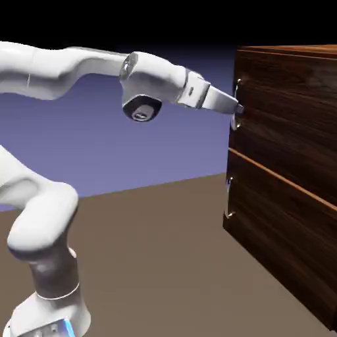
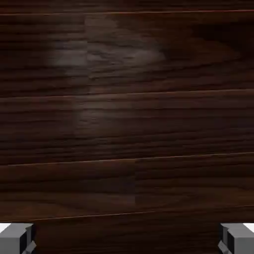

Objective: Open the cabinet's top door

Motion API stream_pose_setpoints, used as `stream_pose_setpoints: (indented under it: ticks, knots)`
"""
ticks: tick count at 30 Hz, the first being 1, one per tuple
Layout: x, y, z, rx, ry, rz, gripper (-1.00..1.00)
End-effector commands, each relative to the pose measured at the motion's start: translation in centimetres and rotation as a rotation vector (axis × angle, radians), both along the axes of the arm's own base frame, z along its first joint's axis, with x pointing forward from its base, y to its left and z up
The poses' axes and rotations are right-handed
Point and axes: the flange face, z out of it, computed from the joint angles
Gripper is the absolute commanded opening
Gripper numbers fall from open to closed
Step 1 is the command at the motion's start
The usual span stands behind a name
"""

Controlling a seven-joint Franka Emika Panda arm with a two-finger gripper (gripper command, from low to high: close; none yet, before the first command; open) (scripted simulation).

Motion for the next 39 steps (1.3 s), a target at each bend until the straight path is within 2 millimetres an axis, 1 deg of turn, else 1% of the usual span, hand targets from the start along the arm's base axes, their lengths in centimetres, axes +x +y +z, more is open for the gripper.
stream_pose_setpoints:
  ticks: [1,6,11,16,20,24,29,34,39]
  knots:
    - [0.0,0.3,0.3,-0.001,-0.015,-0.001,0.00]
    - [-0.1,1.9,1.4,-0.006,-0.086,-0.002,0.00]
    - [0.1,3.9,1.8,-0.014,-0.149,0.000,0.00]
    - [0.8,6.3,1.5,-0.023,-0.203,0.006,0.00]
    - [1.6,8.3,0.7,-0.030,-0.240,0.013,0.00]
    - [2.7,10.4,-0.5,-0.037,-0.271,0.019,0.00]
    - [4.3,13.0,-2.7,-0.042,-0.299,0.027,0.00]
    - [6.3,15.6,-5.6,-0.044,-0.316,0.034,0.00]
    - [8.5,18.0,-9.1,-0.041,-0.322,0.036,0.00]
